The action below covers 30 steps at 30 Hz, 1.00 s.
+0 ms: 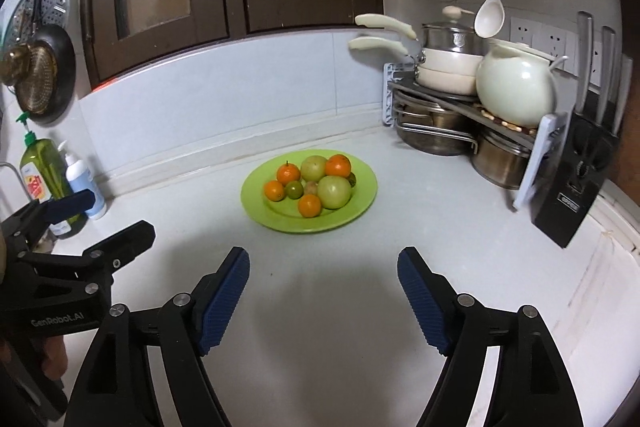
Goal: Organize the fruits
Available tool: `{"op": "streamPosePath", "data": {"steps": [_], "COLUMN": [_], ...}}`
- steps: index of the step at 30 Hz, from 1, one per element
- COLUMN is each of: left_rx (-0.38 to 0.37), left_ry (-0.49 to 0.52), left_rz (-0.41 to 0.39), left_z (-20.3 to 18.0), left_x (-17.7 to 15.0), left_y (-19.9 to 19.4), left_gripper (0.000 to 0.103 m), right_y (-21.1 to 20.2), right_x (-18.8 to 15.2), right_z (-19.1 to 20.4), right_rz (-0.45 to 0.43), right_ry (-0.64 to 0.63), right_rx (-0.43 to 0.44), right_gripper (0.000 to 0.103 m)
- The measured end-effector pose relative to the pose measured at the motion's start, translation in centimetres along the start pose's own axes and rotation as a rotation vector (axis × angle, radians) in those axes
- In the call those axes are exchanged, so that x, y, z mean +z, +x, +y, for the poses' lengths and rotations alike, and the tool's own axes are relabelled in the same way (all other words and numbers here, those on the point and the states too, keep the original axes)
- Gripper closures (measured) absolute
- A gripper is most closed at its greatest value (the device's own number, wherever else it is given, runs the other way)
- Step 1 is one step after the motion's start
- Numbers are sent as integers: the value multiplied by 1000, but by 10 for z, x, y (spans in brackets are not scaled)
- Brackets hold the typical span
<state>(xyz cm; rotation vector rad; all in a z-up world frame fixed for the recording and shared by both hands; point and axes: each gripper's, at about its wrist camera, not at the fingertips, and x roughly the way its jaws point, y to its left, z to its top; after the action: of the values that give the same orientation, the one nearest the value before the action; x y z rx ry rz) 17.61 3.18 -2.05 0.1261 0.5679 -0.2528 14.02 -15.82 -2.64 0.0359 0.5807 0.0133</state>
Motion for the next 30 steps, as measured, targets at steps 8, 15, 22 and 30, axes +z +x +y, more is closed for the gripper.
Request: {"op": "streamPosePath", "data": {"steps": [8,15,22,30], "left_rx": [36,46,61,77], "left_ry": [-47,-75,-86,-94], "left_rz": [-43,-56,-64,-73], "left_z": [-29,-55,-77,-89], "left_x": [-14,-29,-47,-60], "left_y": [-44,-77,-105,-131], "left_gripper": [0,0,0,0], "right_y": [-40,-73,-102,-126], "right_x": [-10,-26,-41,-56], "right_z": [-13,-29,-42,-45], "right_rz": [-26,-45,-55,-55], "right_ry": [-52,-71,-79,-89], "right_rx": [26,38,59,79], "right_gripper": [26,20,20,20]}}
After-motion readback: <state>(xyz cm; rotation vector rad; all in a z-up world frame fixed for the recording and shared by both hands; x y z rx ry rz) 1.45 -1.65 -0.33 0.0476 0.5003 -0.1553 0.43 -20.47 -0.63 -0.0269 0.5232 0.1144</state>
